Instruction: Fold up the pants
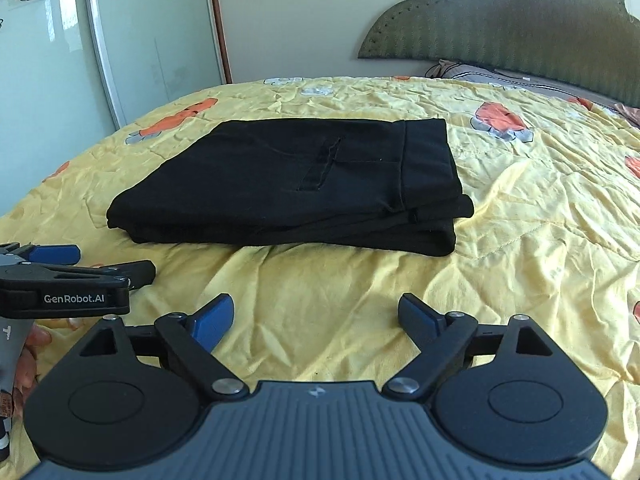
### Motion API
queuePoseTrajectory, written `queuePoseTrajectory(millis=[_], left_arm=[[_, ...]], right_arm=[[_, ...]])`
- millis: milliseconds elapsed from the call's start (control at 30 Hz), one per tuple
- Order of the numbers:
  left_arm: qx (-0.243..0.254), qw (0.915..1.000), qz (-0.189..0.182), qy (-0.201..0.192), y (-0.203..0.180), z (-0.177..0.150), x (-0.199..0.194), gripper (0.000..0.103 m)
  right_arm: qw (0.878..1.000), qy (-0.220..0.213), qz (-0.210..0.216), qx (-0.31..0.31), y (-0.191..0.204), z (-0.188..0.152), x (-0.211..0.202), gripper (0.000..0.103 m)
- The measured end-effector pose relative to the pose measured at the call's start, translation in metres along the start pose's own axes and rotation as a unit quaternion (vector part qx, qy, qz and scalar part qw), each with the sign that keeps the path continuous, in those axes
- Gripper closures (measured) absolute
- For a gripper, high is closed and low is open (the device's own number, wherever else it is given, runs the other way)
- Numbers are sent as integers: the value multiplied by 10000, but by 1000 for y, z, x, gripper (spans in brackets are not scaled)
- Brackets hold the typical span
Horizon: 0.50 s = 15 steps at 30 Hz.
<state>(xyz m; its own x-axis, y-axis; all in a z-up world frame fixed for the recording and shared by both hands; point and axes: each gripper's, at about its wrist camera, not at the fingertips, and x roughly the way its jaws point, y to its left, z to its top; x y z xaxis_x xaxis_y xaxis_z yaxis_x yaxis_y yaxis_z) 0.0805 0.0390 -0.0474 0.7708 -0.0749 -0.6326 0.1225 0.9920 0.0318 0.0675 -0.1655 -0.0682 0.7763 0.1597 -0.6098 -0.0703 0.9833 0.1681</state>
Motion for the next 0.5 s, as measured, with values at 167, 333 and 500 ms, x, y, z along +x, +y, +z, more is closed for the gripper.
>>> queuePoseTrajectory(millis=[167, 333, 500], left_arm=[[-5, 10000, -4, 1, 1, 0, 0, 0], [-5, 10000, -3, 1, 0, 0, 0, 0], [-7, 10000, -6, 2, 1, 0, 0, 0]], right_arm=[[9998, -6, 71, 181, -4, 0, -3, 11], [9981, -179, 313, 496, -8, 5, -27, 11], [9831, -462, 1439, 1036, -10, 22, -75, 11]])
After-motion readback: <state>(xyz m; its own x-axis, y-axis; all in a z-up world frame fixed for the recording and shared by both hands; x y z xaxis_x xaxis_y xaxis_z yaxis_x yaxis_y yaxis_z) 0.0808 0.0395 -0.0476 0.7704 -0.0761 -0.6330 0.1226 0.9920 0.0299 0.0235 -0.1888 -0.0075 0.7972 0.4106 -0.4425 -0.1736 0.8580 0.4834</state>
